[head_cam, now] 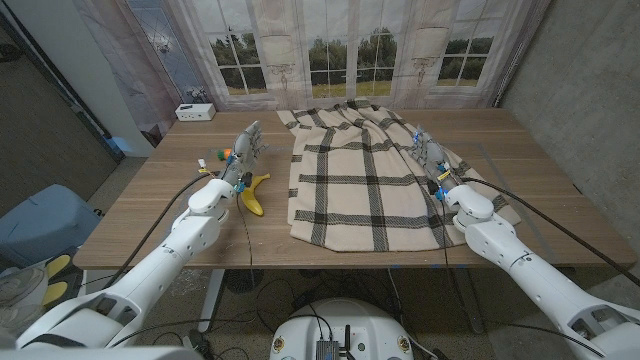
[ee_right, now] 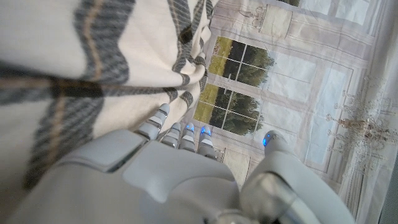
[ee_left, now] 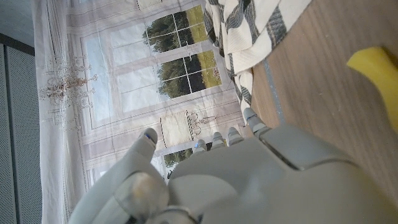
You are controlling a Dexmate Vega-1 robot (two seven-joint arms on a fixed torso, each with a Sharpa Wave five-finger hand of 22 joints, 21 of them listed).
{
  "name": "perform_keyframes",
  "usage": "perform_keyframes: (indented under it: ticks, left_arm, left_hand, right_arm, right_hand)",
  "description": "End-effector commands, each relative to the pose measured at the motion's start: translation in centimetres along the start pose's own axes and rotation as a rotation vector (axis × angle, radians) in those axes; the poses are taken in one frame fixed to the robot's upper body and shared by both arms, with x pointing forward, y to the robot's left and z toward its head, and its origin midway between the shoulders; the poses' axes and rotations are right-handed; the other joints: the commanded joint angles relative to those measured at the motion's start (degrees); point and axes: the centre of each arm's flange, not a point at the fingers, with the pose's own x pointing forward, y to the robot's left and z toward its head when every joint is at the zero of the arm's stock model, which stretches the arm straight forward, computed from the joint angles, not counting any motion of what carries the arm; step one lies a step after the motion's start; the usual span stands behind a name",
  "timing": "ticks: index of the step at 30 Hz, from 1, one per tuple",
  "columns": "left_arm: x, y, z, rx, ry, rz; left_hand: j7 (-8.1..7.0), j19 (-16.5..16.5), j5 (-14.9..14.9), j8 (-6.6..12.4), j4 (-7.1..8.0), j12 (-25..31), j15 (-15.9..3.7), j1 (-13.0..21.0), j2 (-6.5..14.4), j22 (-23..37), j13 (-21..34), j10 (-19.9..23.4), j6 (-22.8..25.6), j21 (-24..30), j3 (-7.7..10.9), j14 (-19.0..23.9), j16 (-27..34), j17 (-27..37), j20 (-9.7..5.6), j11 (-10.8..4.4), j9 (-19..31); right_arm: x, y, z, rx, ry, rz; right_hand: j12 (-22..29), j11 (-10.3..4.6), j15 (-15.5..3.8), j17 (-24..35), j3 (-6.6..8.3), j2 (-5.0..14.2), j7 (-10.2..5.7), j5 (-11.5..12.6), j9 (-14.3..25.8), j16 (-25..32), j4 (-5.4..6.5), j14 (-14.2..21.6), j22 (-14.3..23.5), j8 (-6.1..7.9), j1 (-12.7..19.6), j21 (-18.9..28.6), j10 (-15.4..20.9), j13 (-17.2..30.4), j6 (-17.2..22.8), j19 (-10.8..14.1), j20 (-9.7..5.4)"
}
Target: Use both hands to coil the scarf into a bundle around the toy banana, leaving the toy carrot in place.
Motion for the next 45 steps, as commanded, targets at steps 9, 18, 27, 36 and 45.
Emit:
perform_keyframes:
  ticks: [9,18,27,36,45]
  left_arm:
    - [-0.9,-2.0,0.6,0.066,-0.001,-0.034]
    - [-2.3,-3.2,1.8,0.168,-0.003,0.031]
    - [-3.6,-2.8,2.2,0.185,0.012,0.098]
    - [-4.6,-2.2,2.7,0.233,0.009,0.129]
    - [-5.6,-1.4,3.1,0.251,0.006,0.156]
  left_hand:
    - [-1.87,-2.12,0.32,1.19,-0.34,1.14,0.67,0.34,0.04,0.21,0.25,-5.89,-3.10,-0.22,-0.12,-4.95,0.85,0.16,1.35,1.01,0.20]
    - [-2.18,1.80,0.32,1.69,-0.87,2.46,4.27,-0.09,0.01,0.39,0.41,-0.34,1.80,-0.32,-0.77,1.75,2.23,0.36,5.21,1.78,0.29]
    - [-0.76,5.50,0.30,1.94,-1.46,3.25,5.15,0.72,1.91,0.57,0.55,4.32,6.43,-0.23,0.12,7.31,2.87,0.53,5.90,2.17,0.37]
    - [-0.14,6.20,0.21,2.13,-1.57,3.43,5.24,1.09,2.64,0.62,0.58,5.64,8.14,-0.31,0.57,8.50,2.89,0.59,5.96,2.68,0.40]
    - [0.53,7.40,0.04,2.50,-1.65,3.76,5.08,1.33,3.07,0.69,0.61,7.83,11.16,-0.35,0.92,9.94,2.84,0.67,6.03,2.73,0.44]
  right_arm:
    - [-0.6,4.2,5.1,-0.130,-0.105,0.016]
    - [-0.4,4.8,6.1,-0.221,-0.093,-0.034]
    - [-0.4,6.2,6.8,-0.275,-0.050,-0.084]
    - [0.2,7.9,8.1,-0.341,-0.044,-0.056]
    - [0.9,9.7,9.6,-0.421,-0.064,-0.008]
  right_hand:
    - [0.30,1.97,2.44,0.10,1.00,0.88,-0.12,0.20,0.09,0.79,-1.77,1.84,0.20,0.74,2.36,0.56,3.58,0.20,2.62,1.76,0.87]
    - [0.17,2.67,3.76,0.31,4.03,4.06,-0.75,-0.72,0.13,2.17,-5.94,8.25,0.40,1.26,7.80,1.32,8.77,0.34,7.35,4.94,3.94]
    - [0.26,2.54,3.03,1.14,6.64,8.51,-1.10,-2.07,0.17,3.99,-7.16,13.82,0.50,1.65,10.93,2.15,12.99,0.43,11.63,8.54,3.95]
    - [0.37,2.67,2.89,1.44,7.03,8.96,-0.91,-2.38,0.17,4.45,-7.08,14.87,0.51,1.77,11.31,2.31,14.33,0.44,12.94,9.40,3.89]
    - [0.40,2.59,2.62,1.66,7.31,9.02,-1.08,-2.57,0.18,4.85,-7.04,15.81,0.52,1.79,11.62,2.34,15.42,0.45,13.98,9.93,3.89]
